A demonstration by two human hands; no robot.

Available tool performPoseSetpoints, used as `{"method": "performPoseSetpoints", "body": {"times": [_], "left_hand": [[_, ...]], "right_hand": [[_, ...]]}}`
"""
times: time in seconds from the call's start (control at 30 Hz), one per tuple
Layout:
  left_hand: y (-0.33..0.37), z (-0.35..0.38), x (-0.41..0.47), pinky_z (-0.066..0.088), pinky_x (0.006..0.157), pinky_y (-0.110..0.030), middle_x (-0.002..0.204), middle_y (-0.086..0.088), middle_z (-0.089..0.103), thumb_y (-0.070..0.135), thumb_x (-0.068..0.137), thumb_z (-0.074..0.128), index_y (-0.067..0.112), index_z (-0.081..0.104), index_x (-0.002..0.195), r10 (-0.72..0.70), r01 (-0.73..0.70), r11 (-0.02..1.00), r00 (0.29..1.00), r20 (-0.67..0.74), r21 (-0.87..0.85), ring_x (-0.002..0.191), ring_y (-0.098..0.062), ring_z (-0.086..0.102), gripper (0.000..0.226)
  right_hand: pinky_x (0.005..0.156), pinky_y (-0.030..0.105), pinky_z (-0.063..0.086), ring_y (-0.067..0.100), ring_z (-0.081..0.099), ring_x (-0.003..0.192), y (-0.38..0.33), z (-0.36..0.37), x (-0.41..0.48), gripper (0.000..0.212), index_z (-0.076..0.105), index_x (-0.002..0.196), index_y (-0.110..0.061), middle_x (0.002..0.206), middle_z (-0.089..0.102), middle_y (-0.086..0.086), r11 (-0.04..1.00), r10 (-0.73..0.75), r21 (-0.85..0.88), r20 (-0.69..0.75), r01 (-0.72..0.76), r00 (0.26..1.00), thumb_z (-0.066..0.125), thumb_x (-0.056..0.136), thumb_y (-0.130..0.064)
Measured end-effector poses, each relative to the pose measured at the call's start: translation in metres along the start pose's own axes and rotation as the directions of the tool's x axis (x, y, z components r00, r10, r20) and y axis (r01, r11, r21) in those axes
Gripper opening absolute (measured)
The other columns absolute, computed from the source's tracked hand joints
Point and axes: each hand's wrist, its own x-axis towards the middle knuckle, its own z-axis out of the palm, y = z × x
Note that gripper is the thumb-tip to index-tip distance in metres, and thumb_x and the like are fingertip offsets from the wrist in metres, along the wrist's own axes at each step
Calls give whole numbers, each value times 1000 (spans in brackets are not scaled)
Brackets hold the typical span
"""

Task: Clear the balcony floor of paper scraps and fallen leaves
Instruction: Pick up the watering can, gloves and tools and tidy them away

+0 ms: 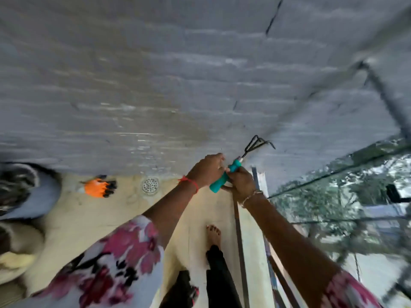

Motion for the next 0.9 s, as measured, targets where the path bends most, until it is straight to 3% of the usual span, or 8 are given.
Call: {"method": "performPoseSetpoints", "body": {"times": [0.2,0.37,0.47,0.57,0.67,0.73,0.8,0.9], "left_hand": [[92,-53,-153,50,73,-32,90,-15,70,19,87,62,0,68,93,304,-303,953,953,5,-22,79,-20,64,21],[157,-40,-258,46,69,-16,89,-15,73,4,81,71,-1,73,95,446,-426,888,891,92,-175,64,15,57,15],[185,-8,-306,46,69,-14,84,-6,72,4,80,72,12,73,92,486,-433,866,848,213,-250,63,11,57,15],[208,35,-351,49,71,-21,76,4,69,8,80,73,24,70,87,548,-494,836,751,368,-237,68,0,60,17],[224,85,-419,54,73,-28,76,6,69,7,80,72,27,69,86,597,-530,798,633,492,-286,70,-2,62,21],[230,116,-464,53,79,-38,81,-6,71,6,81,71,17,71,88,606,-543,785,573,552,-298,75,-12,61,14],[237,145,-519,50,78,-35,86,-13,69,4,82,70,2,71,97,618,-582,762,519,591,-284,79,-15,58,15],[236,187,-604,50,80,-33,90,-13,68,3,82,69,-2,69,103,629,-598,735,424,651,-320,83,-16,59,22]], "right_hand": [[67,40,51,19,56,81,-10,-13,-211,28,48,114,-9,95,56,8,987,-157,38,4,156,988,49,90,5],[51,25,52,13,61,75,20,-61,-380,19,57,92,-13,90,59,6,954,-295,-3,-157,299,942,55,87,5],[51,16,47,4,62,62,54,-88,-456,17,56,92,-8,80,58,5,933,-344,-8,-322,361,882,53,88,8],[64,24,49,16,59,76,102,-106,-516,14,56,100,-2,90,56,12,913,-369,-18,-463,408,806,55,88,5],[56,18,51,16,60,77,168,-118,-572,20,56,106,4,89,58,9,903,-355,-20,-600,430,717,53,87,9],[64,26,54,18,60,81,213,-124,-599,18,60,101,1,89,59,9,897,-347,-36,-677,441,649,56,86,8],[74,37,51,23,56,86,264,-132,-635,19,62,87,-16,86,58,5,903,-331,-77,-753,423,569,61,84,3],[84,41,52,22,59,90,337,-135,-699,21,60,93,-22,94,61,4,900,-269,-42,-836,433,479,61,86,-2]]}}
